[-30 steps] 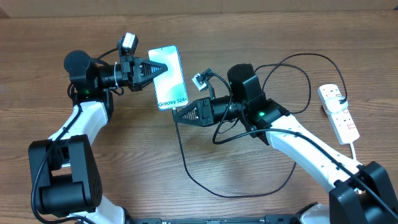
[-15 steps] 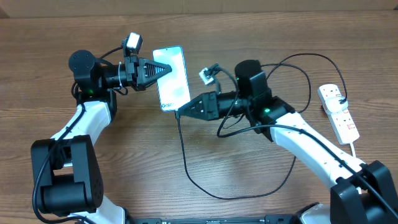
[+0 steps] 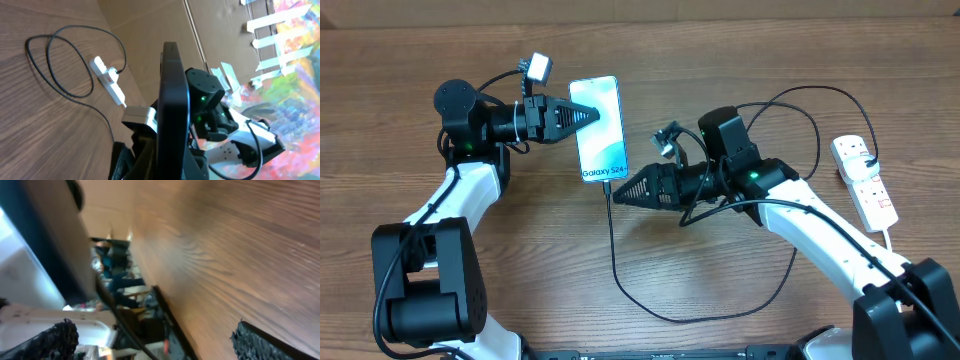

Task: Plug charger to phone and switch on socket
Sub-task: 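Insert the USB-C plug into the phone's bottom port with the right gripper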

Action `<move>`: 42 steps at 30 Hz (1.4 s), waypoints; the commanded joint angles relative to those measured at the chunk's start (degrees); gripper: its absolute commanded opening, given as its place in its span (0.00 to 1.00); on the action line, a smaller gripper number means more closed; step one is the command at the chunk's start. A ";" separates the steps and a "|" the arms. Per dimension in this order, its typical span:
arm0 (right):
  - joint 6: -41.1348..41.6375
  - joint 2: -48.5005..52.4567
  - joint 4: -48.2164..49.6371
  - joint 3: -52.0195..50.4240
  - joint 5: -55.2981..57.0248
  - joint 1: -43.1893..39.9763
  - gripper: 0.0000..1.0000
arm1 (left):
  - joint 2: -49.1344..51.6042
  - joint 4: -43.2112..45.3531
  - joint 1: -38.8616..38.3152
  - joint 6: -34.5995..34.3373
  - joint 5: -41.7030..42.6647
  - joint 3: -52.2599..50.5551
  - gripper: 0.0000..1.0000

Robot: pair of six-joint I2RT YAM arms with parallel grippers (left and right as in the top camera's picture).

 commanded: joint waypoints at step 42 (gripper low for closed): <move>7.10 -8.11 3.61 3.32 79.52 32.41 0.04 | -0.33 -7.96 -1.14 5.38 -1.55 0.46 0.04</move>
